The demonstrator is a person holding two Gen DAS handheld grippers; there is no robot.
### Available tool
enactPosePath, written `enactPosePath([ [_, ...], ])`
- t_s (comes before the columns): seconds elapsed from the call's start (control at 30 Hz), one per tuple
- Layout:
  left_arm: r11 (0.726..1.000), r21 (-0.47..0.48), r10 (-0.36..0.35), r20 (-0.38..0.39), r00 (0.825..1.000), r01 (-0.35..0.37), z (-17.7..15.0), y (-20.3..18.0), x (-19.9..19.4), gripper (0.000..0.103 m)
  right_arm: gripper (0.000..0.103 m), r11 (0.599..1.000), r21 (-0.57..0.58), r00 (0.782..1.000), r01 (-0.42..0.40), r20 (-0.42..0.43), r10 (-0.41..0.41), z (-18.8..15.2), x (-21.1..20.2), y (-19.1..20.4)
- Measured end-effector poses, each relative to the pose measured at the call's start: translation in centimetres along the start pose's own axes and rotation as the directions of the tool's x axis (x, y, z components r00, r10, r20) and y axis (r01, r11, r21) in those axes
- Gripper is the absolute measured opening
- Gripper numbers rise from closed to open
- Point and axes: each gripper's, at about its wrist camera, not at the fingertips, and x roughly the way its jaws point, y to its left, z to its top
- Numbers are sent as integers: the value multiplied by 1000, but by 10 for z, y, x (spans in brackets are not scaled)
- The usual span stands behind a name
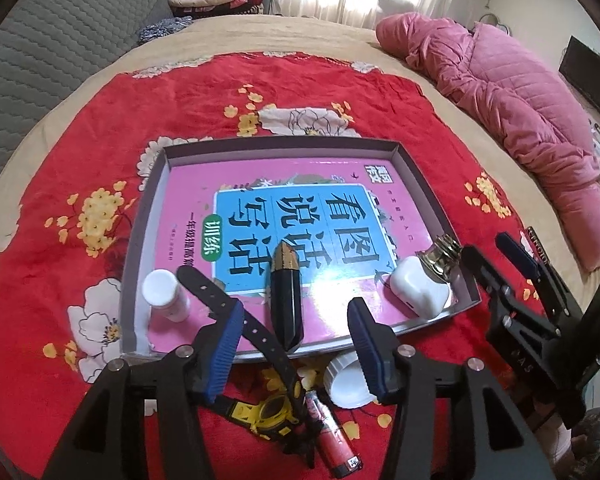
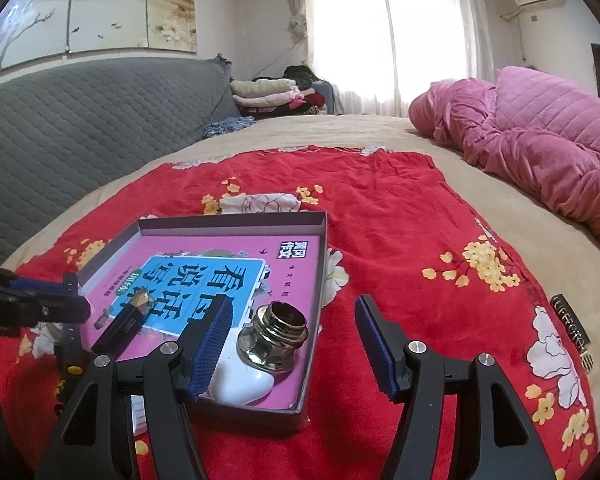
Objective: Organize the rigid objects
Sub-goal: 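Withdraw both tools from the tray back toward the remaining objects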
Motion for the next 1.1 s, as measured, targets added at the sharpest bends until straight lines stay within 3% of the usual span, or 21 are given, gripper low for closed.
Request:
enactPosePath([
  [0.6,1000,3,4,75,997,-5,-14,19,-40,54,77,1000,-10,1000,-10,20,10,-1,-14,6],
  [1.1,1000,0,2,90,996,-2,-29,21,-41,54,77,994,-77,997,83,13,-82,-12,-34,34],
])
